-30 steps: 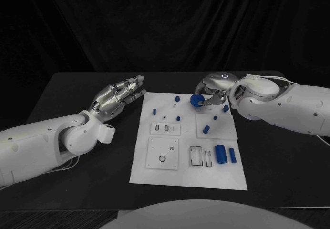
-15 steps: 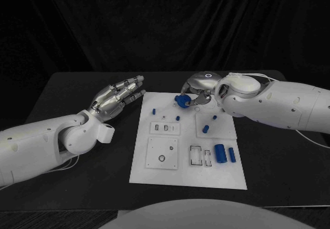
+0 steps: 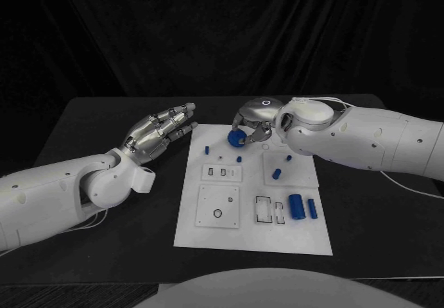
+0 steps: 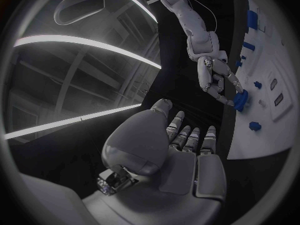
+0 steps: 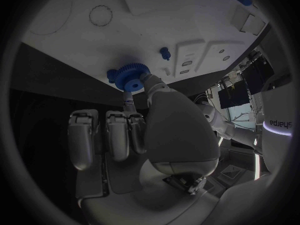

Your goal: Assemble the parts on the task board

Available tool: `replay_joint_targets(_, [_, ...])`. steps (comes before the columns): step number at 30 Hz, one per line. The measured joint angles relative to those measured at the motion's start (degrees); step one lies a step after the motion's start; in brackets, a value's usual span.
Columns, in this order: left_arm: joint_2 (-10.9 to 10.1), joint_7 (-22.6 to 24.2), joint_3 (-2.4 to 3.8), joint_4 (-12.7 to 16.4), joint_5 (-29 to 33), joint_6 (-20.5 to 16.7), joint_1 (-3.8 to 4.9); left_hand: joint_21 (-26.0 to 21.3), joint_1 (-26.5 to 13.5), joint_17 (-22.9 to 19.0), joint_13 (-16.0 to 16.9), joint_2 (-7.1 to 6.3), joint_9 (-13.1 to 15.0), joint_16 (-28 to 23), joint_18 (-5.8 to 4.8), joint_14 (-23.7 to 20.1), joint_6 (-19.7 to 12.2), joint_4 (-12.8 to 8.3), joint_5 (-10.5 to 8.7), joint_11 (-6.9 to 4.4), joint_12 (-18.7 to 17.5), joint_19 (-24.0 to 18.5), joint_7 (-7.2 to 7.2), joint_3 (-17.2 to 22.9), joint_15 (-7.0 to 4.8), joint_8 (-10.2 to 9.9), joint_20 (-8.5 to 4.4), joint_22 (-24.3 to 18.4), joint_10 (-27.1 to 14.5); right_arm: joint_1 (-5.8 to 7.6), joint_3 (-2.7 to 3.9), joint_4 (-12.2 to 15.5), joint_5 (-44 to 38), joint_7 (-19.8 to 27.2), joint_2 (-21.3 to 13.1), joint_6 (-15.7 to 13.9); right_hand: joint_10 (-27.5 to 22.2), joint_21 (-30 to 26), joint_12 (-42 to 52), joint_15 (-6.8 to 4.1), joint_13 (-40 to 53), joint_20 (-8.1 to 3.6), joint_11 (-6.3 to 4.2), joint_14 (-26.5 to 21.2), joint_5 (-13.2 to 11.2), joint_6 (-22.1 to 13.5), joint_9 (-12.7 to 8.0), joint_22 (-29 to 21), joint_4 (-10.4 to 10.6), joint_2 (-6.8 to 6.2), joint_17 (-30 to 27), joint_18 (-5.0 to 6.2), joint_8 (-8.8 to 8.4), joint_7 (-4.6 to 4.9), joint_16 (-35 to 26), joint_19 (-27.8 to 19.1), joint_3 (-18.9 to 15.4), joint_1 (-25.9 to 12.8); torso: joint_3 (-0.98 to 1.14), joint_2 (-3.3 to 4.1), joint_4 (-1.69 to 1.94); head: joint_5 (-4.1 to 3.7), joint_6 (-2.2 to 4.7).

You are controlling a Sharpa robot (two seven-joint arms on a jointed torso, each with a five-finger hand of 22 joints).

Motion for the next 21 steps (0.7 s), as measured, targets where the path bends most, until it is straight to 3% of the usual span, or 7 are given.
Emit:
replay_joint_targets(9, [0.25,-0.27,0.0,-0.14,0.0,0.1,0.0,0.0,0.2,-0.02,0.0,0.2,0.0,0.0,0.0,0.0,0.0,-0.16,0.0,0.0,0.0,0.0,0.0,0.16,0.0,0.0,0.0,0.0,0.0,-0.01,0.0,-1.2,0.0,0.22,1.29,1.2,0.08,0.0,0.0,0.15,-0.01,0.0,0.32,0.16,-0.84,-0.42,0.01,0.0,-0.24,-0.13,0.0,0.0,0.01,-0.41,0.0,0.0,0.11,-0.19,0.01,0.01,-0.03,-0.27,-0.1])
replay_joint_targets(12, [0.3,-0.35,0.0,-0.18,0.0,0.13,0.0,0.0,0.2,-0.02,0.0,0.2,0.0,0.0,0.0,0.0,0.0,-0.16,0.0,0.0,0.0,0.0,0.0,0.16,0.0,0.0,0.0,0.0,0.0,-0.06,0.0,-1.49,0.0,0.24,1.61,1.75,-0.01,0.0,0.0,0.15,-0.01,0.42,0.41,0.16,-1.95,-1.84,0.11,0.0,-0.3,0.37,0.0,0.0,0.03,-0.4,0.0,0.0,0.17,-0.83,0.01,0.01,-0.03,-0.3,-0.1])
replay_joint_targets(14, [0.33,-0.4,0.0,-0.21,0.0,0.15,0.0,0.0,0.2,-0.02,0.0,0.2,0.0,0.0,0.0,0.0,0.0,-0.16,0.0,0.0,0.0,0.0,0.0,0.16,0.0,0.0,0.0,0.0,0.0,-0.14,0.0,-1.73,0.03,0.24,1.77,2.13,0.1,0.0,0.0,0.42,-0.01,0.42,0.52,0.2,-2.43,-3.1,1.49,-0.01,-0.46,0.42,0.0,0.0,-1.21,-0.2,0.0,0.0,0.34,-1.46,0.01,0.01,-0.04,-0.31,-0.12])
replay_joint_targets(17, [0.34,-0.45,0.0,-0.25,0.0,0.17,0.0,0.0,0.2,-0.02,0.0,0.2,0.0,0.0,0.0,0.0,0.0,-0.16,0.0,0.0,0.0,0.0,0.0,0.16,0.0,0.0,0.0,0.0,0.0,-0.34,0.0,-2.03,0.19,0.24,1.91,2.62,0.19,0.0,0.0,0.51,-0.01,0.42,0.61,0.11,-3.22,-4.48,1.75,-0.01,-0.37,0.77,0.03,0.0,-2.72,-0.01,0.0,0.0,0.59,-2.13,0.0,0.0,-0.06,-0.31,-0.18])
replay_joint_targets(21, [0.35,-0.5,0.0,-0.31,0.0,0.19,0.0,0.0,0.2,-0.01,0.0,0.2,0.0,0.0,0.0,0.0,0.0,-0.16,0.0,0.0,0.0,0.0,0.0,0.16,0.0,0.0,0.0,0.0,0.0,-0.58,0.0,-2.28,0.57,0.24,1.96,3.14,0.19,0.0,0.0,0.51,-0.01,0.42,0.61,0.11,-5.19,-8.19,-0.45,-0.01,-0.64,0.56,0.04,0.0,-4.36,-0.44,0.0,0.0,0.62,-2.34,0.0,-0.03,-0.07,-0.13,-0.21])
